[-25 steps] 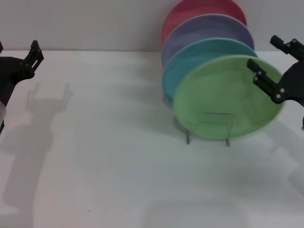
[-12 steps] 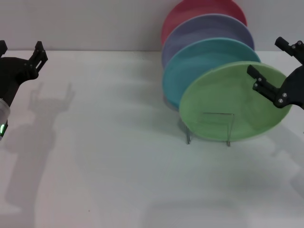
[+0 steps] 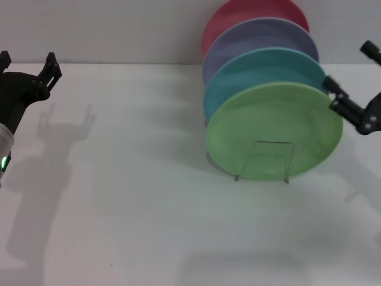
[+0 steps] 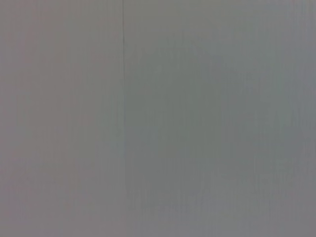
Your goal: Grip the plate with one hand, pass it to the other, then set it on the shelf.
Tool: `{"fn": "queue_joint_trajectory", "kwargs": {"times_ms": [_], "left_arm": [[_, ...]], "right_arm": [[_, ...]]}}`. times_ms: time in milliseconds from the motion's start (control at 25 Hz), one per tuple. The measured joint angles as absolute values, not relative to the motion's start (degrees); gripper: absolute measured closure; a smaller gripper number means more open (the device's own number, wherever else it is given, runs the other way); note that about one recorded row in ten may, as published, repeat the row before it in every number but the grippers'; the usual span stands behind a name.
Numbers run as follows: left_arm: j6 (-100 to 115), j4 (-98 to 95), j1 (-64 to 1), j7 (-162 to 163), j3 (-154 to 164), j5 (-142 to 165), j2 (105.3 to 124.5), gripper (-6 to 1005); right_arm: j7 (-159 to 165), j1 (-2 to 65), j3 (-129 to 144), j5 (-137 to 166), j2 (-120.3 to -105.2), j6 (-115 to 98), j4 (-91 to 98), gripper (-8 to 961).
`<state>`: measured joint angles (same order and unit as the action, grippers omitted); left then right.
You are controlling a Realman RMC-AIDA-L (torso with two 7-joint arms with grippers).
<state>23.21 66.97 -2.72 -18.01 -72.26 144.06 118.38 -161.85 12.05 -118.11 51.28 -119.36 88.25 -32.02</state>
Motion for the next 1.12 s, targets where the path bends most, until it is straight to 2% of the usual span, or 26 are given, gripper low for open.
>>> {"fn": "queue_joint_trajectory", "kwargs": {"times_ms": [600,1120], "left_arm": [[32.05,65.52,-0.95,-18.55,-69.13,144.24,118.21,150],[53.46,53.20,-2.27,-17.85,-66.32,144.38,118.41,150]], "right_arm": [[-157.41,10.56,-119.63,12.00,-119.91,90.96,-20.35,209],[-156.44,10.37,-119.40,9.19,-119.86,83.54,-17.78,185]]}}
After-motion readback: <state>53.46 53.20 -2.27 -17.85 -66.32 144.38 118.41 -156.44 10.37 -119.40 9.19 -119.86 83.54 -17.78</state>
